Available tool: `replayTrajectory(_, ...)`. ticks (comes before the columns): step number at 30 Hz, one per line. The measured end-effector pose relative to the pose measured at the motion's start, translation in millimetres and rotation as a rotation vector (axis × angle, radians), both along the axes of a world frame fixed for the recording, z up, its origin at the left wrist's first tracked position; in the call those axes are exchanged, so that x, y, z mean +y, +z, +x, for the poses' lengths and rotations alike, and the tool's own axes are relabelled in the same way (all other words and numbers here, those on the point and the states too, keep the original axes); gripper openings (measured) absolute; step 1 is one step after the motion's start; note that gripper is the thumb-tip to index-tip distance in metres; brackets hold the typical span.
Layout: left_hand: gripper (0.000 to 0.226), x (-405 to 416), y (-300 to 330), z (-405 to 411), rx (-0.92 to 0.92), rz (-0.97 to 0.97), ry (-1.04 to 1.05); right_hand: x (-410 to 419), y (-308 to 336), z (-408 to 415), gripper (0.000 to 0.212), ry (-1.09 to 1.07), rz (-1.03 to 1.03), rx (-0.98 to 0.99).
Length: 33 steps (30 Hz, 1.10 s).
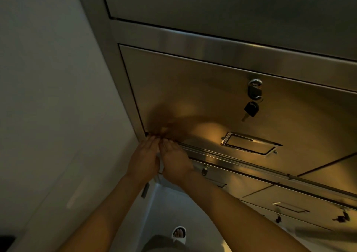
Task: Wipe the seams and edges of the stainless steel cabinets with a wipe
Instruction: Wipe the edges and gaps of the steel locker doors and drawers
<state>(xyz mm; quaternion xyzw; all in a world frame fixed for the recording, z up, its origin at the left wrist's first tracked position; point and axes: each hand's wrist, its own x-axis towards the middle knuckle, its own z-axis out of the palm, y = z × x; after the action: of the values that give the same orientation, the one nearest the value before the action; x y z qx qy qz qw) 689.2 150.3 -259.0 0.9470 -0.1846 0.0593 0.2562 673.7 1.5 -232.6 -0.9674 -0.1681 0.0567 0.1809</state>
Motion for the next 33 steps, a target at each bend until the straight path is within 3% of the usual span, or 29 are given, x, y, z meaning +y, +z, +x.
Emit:
replayTrajectory(9, 0.068, -18, 3, -3, 0.028, -0.014, 0.024, -16, 11, -7, 0.071, -0.013, 0.051, 0.009)
replayTrajectory(15, 0.065, -52, 5, -15, 0.11, -0.062, 0.035, -55, 5, -24, 0.077, -0.024, 0.076, -0.012)
replayTrajectory(19, 0.063, -85, 5, -29, 0.019, -0.055, 0.002, -85, -1, -39, 0.078, -0.048, 0.074, -0.024)
replayTrajectory(33, 0.066, -196, 13, -76, 0.009, 0.009, -0.133, -192, -23, -95, 0.065, -0.197, 0.106, -0.141)
